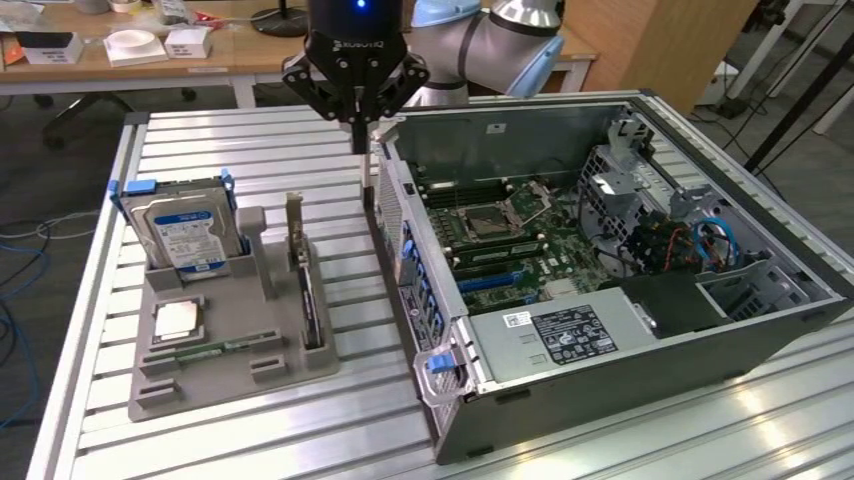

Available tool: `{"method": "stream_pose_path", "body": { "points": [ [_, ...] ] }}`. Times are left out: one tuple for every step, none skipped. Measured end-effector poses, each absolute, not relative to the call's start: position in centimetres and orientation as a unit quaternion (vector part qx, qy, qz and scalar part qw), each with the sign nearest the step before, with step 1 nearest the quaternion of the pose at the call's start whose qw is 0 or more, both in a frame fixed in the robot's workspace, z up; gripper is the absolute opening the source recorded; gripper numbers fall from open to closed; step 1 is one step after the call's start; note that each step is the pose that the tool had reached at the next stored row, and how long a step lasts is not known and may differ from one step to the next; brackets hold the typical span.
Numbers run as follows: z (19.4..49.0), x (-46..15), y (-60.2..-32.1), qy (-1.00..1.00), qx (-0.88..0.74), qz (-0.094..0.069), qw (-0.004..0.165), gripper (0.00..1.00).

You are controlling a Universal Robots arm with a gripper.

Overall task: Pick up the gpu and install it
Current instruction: 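Reach for the gpu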

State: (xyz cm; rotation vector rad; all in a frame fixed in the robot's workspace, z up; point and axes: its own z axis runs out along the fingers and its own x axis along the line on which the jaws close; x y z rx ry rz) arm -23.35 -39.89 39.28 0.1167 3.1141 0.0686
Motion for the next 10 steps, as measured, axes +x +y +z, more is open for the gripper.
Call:
{"method": "stream_pose_path", "body": {
  "points": [
    [39.28,-23.44,-39.88,0.999,0.037,0.022,0.012,0.11],
    [39.28,-23.51,-39.88,0.999,0.037,0.022,0.012,0.11],
    [39.27,-23.58,-39.88,0.999,0.037,0.022,0.012,0.11],
    [39.28,-23.66,-39.89,0.999,0.037,0.022,0.012,0.11],
    [39.28,-23.74,-39.88,0.999,0.037,0.022,0.012,0.11],
    [39.28,-23.81,-39.89,0.999,0.037,0.022,0.012,0.11],
    [39.28,-23.87,-39.88,0.999,0.037,0.022,0.012,0.11],
    [39.28,-23.93,-39.89,0.999,0.037,0.022,0.012,0.11],
    [39.28,-24.0,-39.88,0.999,0.037,0.022,0.012,0.11],
    [39.28,-24.06,-39.89,0.999,0.037,0.022,0.012,0.11]
  ]
}}
